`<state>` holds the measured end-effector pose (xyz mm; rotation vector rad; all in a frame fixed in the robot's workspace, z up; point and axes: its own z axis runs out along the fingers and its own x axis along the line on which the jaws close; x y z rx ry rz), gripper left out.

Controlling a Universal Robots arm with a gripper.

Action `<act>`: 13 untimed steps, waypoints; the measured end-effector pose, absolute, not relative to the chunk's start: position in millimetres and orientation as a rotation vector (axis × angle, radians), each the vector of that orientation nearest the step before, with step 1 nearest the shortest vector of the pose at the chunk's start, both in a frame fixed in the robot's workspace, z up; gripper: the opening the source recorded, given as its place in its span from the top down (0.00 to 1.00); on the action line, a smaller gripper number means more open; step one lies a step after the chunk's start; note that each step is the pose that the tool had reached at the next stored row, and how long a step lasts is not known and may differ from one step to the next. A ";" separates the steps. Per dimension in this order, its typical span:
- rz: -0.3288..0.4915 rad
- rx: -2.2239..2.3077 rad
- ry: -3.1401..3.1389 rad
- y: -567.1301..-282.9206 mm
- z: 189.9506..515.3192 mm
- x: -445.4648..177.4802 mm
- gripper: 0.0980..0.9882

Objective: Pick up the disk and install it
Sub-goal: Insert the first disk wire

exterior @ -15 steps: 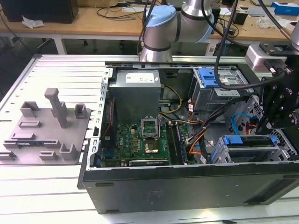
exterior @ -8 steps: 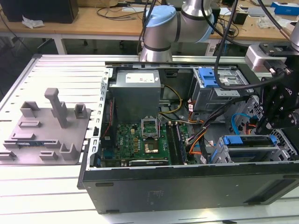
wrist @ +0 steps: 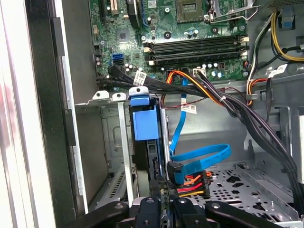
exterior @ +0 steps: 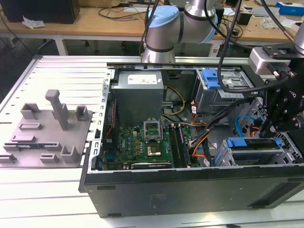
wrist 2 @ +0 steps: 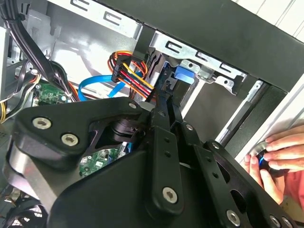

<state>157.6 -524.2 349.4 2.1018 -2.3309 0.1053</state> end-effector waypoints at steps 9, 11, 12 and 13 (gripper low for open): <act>0.105 2.102 -2.331 -524.4 347.4 157.6 0.92; 0.105 2.102 -2.331 -524.5 347.2 157.6 0.92; 0.105 2.102 -2.331 -524.6 347.1 157.7 0.92; 0.105 2.102 -2.331 -524.7 346.8 157.6 0.92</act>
